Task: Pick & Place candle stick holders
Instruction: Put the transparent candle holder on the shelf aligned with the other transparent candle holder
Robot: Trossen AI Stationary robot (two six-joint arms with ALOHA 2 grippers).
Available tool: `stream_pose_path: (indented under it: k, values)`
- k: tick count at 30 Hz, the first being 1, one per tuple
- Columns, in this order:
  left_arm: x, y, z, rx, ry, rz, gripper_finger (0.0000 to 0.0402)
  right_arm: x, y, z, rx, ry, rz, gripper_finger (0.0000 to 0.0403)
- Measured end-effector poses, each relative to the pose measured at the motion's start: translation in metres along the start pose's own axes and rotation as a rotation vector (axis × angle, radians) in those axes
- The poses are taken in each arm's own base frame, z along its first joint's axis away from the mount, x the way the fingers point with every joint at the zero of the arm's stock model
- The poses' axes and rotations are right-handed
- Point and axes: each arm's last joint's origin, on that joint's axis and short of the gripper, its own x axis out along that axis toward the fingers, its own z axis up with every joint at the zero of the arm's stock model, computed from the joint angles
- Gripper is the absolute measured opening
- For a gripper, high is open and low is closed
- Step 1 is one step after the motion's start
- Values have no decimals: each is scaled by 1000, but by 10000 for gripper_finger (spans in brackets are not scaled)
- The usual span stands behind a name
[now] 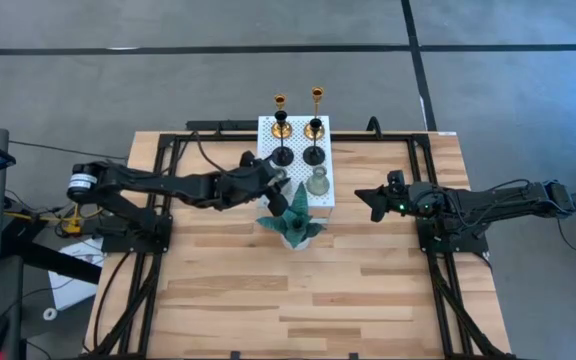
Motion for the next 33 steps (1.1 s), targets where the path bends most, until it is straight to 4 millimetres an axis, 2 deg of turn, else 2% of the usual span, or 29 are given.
stream_pose_path:
  k: [10, 20, 25, 33]
  values:
    - [11, -2, -6, 1, 8, 10, 129, 0, 0, 0, 0, 1, -1, 0]
    - [14, 2, -5, -6, 1, 29, 156, 0, 0, 0, 0, 2, -2, 0]
    - [15, 2, -5, -5, -2, 28, 183, 0, 0, 0, -1, 2, -3, 0]
    - [14, 2, -3, -9, -14, 27, 249, 0, -1, -1, -4, 8, -8, 0]
